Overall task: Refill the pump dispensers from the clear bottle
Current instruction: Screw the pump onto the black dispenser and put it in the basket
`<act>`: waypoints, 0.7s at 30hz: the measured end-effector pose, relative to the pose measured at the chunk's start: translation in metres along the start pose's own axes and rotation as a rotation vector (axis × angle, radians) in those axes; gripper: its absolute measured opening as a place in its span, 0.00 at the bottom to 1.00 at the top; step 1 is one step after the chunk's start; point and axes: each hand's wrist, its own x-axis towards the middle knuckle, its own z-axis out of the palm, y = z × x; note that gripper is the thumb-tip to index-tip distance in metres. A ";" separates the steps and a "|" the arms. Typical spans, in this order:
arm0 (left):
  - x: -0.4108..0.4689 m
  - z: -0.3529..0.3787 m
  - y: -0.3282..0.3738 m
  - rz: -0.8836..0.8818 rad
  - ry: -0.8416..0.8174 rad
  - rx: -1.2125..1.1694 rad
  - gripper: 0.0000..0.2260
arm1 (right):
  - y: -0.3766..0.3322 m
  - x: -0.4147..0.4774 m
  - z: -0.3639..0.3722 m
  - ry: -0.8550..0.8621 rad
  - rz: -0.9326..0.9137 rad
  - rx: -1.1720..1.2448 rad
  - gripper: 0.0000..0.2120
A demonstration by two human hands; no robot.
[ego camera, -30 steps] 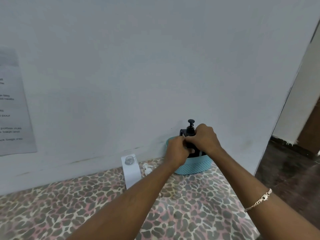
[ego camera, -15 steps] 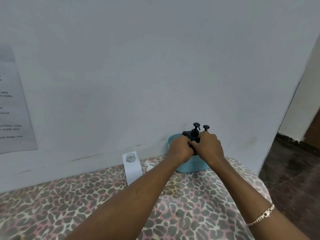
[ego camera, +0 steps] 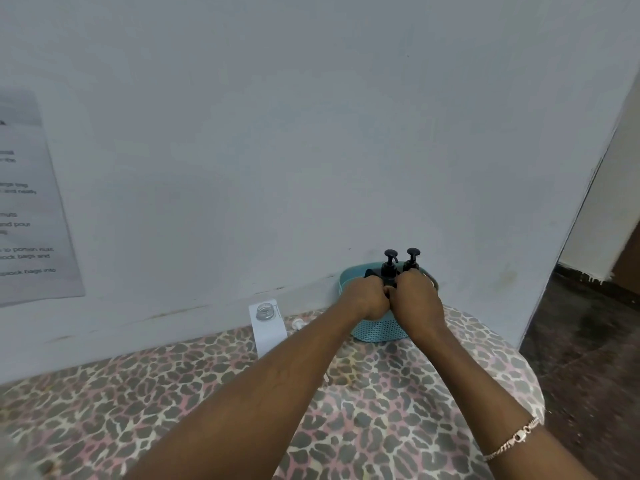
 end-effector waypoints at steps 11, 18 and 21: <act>-0.032 -0.006 0.001 -0.031 0.220 -0.413 0.05 | 0.000 -0.019 0.005 0.066 -0.049 0.060 0.04; -0.103 -0.018 0.007 0.042 0.492 -0.698 0.10 | -0.025 -0.060 -0.019 0.200 -0.089 0.340 0.14; -0.146 -0.023 -0.001 0.054 0.596 -0.793 0.09 | -0.048 -0.089 -0.025 0.228 -0.099 0.486 0.16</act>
